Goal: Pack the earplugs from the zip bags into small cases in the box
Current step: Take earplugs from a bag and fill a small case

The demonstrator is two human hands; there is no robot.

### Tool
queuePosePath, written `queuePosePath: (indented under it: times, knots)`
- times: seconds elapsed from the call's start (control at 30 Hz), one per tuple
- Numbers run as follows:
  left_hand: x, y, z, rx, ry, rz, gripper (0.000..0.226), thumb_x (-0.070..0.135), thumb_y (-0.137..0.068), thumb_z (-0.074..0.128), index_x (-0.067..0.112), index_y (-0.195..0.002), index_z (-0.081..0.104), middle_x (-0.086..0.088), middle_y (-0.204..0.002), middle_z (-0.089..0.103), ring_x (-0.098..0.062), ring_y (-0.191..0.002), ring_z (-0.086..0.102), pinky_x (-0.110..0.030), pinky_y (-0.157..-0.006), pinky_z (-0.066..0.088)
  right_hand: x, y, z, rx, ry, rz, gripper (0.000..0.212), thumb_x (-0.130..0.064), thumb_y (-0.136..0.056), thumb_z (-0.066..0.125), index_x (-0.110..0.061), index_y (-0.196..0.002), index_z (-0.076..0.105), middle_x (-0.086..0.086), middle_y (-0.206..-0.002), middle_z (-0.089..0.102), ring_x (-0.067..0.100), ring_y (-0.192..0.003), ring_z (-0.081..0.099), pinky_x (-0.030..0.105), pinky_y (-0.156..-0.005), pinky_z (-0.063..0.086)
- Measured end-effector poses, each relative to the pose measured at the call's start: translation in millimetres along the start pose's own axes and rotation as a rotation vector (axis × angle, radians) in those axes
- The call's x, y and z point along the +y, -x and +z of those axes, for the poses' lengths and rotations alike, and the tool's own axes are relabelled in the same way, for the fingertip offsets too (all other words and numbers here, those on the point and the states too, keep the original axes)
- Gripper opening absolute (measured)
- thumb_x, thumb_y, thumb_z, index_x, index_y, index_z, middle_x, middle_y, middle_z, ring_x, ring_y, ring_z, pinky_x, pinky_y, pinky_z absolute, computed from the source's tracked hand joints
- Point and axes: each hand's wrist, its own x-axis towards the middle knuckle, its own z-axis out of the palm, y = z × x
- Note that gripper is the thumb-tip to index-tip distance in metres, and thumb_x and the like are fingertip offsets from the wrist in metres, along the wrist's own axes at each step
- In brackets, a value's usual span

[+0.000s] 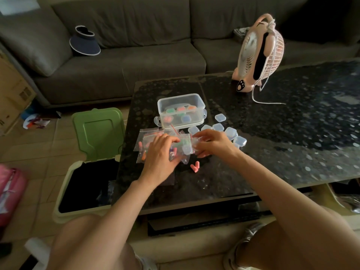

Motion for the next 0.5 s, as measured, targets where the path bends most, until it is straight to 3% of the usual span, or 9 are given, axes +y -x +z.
queuePosePath:
  times: [0.07,0.13,0.23,0.37,0.5]
  knots:
    - [10.7,-1.8,-0.4,-0.01,0.078,0.033,0.053,0.047,-0.077,0.063,0.009,-0.112,0.056,-0.004,-0.11,0.059,-0.016,-0.104,0.049,-0.022,-0.092,0.035,-6.5,6.8,4.9,-0.116,-0.099,0.005,0.021,0.005,-0.083,0.063,-0.006,-0.101,0.058,0.014,-0.09,0.061,0.022,-0.067,0.067,0.027,-0.063,0.058]
    - [12.8,-2.5,0.6,-0.01,0.129,0.05,0.059,0.053,-0.076,0.06,0.009,-0.115,0.055,-0.004,-0.11,0.057,-0.009,-0.098,0.045,-0.022,-0.087,0.039,-8.2,9.0,6.5,-0.168,-0.085,0.0,0.021,0.002,-0.084,0.063,-0.01,-0.099,0.058,0.007,-0.082,0.065,0.019,-0.071,0.066,0.031,-0.07,0.056]
    - [11.2,-3.5,2.4,-0.014,0.172,0.058,0.058,0.054,-0.074,0.062,0.009,-0.112,0.057,-0.003,-0.108,0.057,-0.004,-0.096,0.041,-0.027,-0.081,0.047,-7.7,8.6,5.8,-0.193,-0.048,-0.002,0.03,0.002,-0.083,0.064,-0.011,-0.108,0.055,0.007,-0.091,0.065,0.019,-0.078,0.064,0.032,-0.076,0.054]
    - [13.6,-1.7,4.0,-0.031,0.346,-0.036,0.057,0.055,-0.073,0.066,0.013,-0.109,0.056,0.005,-0.109,0.055,-0.008,-0.101,0.052,-0.025,-0.082,0.05,-9.6,9.7,5.8,-0.171,-0.035,-0.052,0.044,0.011,-0.078,0.064,-0.012,-0.114,0.052,0.009,-0.103,0.062,0.014,-0.076,0.064,0.023,-0.07,0.055]
    - [14.7,-2.0,2.9,-0.012,0.401,-0.079,0.048,0.045,-0.075,0.068,0.011,-0.107,0.057,0.004,-0.108,0.055,-0.01,-0.1,0.054,-0.019,-0.079,0.05,-9.7,10.1,7.7,-0.202,-0.132,-0.057,0.037,0.003,-0.083,0.065,-0.011,-0.114,0.053,0.009,-0.103,0.063,0.018,-0.085,0.068,0.029,-0.076,0.057]
